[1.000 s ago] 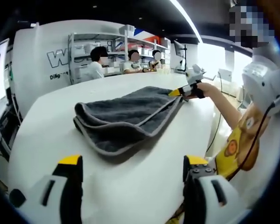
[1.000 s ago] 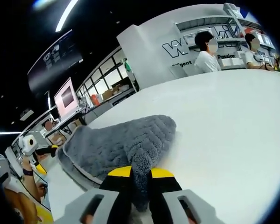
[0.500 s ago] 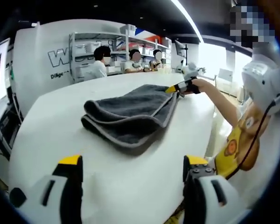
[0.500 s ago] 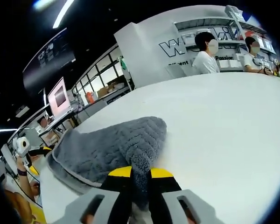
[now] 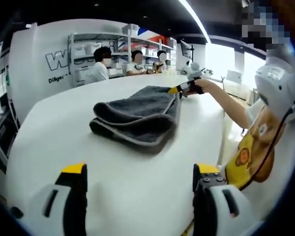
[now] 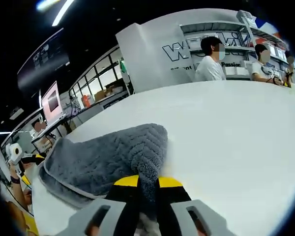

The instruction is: Fold the towel on the table until its edges align and the towel forms a compact rectangular stack.

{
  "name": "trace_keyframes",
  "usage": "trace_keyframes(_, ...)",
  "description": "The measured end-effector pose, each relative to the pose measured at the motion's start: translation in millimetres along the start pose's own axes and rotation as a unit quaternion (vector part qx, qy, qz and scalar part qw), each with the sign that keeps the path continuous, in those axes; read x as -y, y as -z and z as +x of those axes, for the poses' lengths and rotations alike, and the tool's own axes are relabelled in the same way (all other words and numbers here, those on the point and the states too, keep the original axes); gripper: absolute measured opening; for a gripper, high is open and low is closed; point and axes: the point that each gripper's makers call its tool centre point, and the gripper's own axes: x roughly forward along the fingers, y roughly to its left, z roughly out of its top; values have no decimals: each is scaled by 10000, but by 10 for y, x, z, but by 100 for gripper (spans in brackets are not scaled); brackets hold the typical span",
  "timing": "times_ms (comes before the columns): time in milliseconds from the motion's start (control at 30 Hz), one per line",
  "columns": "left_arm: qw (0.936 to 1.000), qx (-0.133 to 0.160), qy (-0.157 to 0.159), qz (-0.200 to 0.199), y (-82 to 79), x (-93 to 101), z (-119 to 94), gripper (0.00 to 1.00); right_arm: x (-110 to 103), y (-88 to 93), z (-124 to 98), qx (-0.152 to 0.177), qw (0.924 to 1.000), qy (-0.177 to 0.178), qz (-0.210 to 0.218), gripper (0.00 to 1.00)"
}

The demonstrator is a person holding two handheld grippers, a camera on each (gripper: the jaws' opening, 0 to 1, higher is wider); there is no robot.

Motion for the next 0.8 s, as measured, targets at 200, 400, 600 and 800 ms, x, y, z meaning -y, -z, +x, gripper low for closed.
trace_keyframes(200,10000,3,21,23,-23,33,25,93,312,-43,-102,9,9996,266,69,11)
trace_keyframes(400,10000,8,21,21,-34,48,38,93,500,-36,-223,41,9988,474,136,11)
trace_keyframes(600,10000,3,43,40,-44,65,45,93,494,21,-327,115,9974,673,222,11)
trace_keyframes(800,10000,4,59,48,-52,69,56,93,566,58,-457,153,9961,833,254,11)
